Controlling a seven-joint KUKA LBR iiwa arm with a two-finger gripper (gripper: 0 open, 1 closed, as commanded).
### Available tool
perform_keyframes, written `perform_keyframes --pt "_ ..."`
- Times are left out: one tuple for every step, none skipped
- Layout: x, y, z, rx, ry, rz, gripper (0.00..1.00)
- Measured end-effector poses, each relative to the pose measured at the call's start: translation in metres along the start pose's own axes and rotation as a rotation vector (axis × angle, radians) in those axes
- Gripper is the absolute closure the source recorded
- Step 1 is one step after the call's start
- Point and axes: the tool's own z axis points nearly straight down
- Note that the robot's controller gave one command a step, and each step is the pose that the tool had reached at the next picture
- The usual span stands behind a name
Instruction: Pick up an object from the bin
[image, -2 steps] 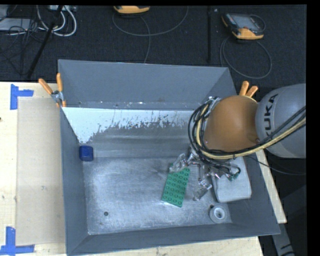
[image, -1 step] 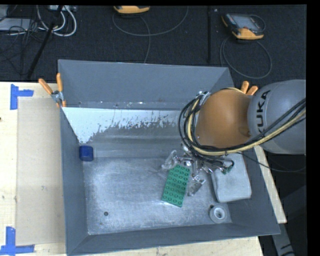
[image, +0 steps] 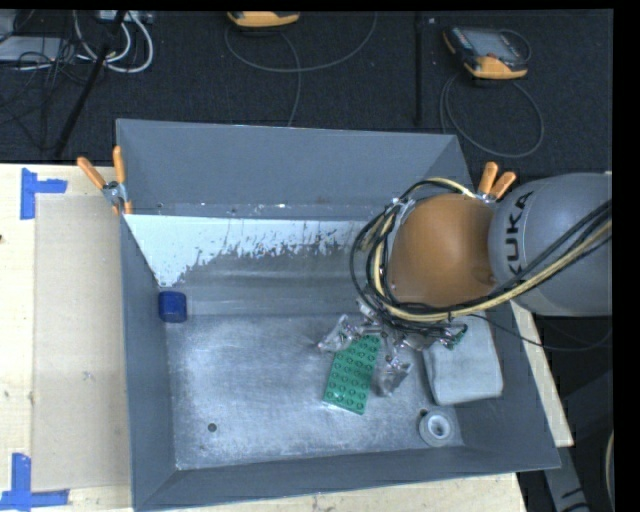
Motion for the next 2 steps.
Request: perform_keyframes --pt "-0.0008 -0.0003 -0.0015 -0.001 0.002 0.005 0.00" --pt "-0.0028 -0.0008 -0.0035 0.001 -0.003 0.006 1.00"
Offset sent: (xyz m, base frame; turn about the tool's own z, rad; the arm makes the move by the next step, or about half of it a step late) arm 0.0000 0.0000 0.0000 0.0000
